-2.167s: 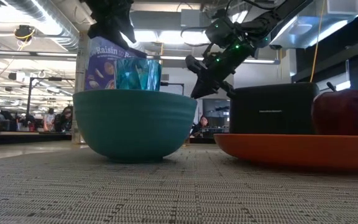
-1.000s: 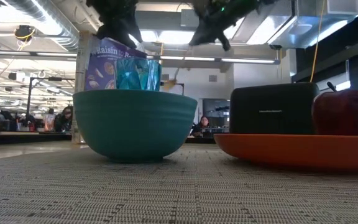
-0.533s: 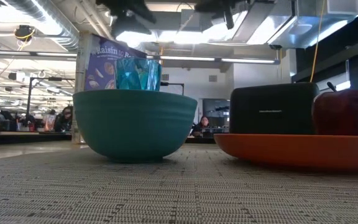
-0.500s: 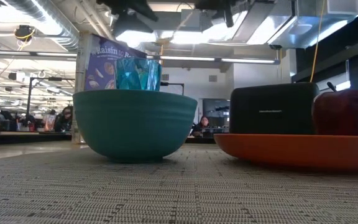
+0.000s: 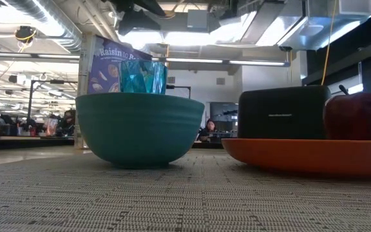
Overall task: Arrange a breakfast setting
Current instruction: Put the gold spoon to the right side of the orange plate on the gray table mat
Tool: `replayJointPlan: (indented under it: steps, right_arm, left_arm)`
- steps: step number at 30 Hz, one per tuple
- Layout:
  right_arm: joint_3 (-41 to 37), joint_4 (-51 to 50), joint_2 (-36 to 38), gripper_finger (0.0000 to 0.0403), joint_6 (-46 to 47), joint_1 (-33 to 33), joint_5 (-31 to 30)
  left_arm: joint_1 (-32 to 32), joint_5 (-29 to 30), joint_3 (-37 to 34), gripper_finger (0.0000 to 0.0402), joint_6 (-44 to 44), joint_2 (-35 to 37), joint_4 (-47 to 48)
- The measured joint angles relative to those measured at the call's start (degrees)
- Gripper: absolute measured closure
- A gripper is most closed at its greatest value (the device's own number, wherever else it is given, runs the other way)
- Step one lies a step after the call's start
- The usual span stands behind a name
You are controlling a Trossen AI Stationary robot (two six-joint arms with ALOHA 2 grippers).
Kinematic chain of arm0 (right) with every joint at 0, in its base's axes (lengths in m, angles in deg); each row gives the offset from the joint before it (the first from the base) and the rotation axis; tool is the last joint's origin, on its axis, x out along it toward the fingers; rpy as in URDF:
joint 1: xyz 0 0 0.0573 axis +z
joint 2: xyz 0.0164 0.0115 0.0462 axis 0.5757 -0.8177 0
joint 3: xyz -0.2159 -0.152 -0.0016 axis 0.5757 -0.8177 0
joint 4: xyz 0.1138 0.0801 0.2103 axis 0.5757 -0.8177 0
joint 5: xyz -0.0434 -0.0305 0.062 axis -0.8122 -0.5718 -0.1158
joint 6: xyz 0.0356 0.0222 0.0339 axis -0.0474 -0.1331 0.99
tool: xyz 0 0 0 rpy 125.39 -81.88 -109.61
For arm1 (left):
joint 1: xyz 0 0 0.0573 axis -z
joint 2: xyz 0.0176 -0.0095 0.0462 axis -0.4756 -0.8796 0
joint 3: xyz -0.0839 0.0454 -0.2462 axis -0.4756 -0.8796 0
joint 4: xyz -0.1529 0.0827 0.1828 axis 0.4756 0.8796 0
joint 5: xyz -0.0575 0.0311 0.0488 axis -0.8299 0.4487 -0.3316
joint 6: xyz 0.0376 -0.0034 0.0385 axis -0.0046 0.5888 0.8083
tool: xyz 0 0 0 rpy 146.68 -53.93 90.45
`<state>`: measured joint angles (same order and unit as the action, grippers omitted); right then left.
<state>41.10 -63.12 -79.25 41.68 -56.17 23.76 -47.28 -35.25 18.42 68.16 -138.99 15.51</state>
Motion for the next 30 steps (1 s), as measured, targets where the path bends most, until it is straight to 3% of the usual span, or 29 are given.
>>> replayJointPlan:
  steps: [10, 15, 20, 25, 30]
  right_arm:
    - [0.0, -0.4, 0.0, 0.0389, -0.1, 1.2, 0.3]
    - [0.1, -5.6, 0.1, 0.0376, -0.5, 1.2, 1.2]
    - [0.0, -13.7, 2.1, 0.0310, -2.7, 1.2, 1.8]
    - [0.1, -15.9, 5.0, 0.0241, -4.5, 1.1, -1.5]
    - [0.1, -17.3, 4.1, 0.0217, -4.5, 1.2, 0.3]
  left_arm:
    - [1.9, -0.2, 0.0, 0.0389, -0.8, 0.0, 0.0]
    - [2.0, -0.8, 0.0, 0.0394, -0.1, 0.0, 2.6]
    - [1.9, -0.6, 0.1, 0.0397, 5.1, 1.0, 9.6]
    - [3.1, -2.0, 0.0, 0.0399, 8.2, 1.1, 16.4]
    - [4.5, -0.4, 1.3, 0.0399, 9.6, -1.0, 18.7]
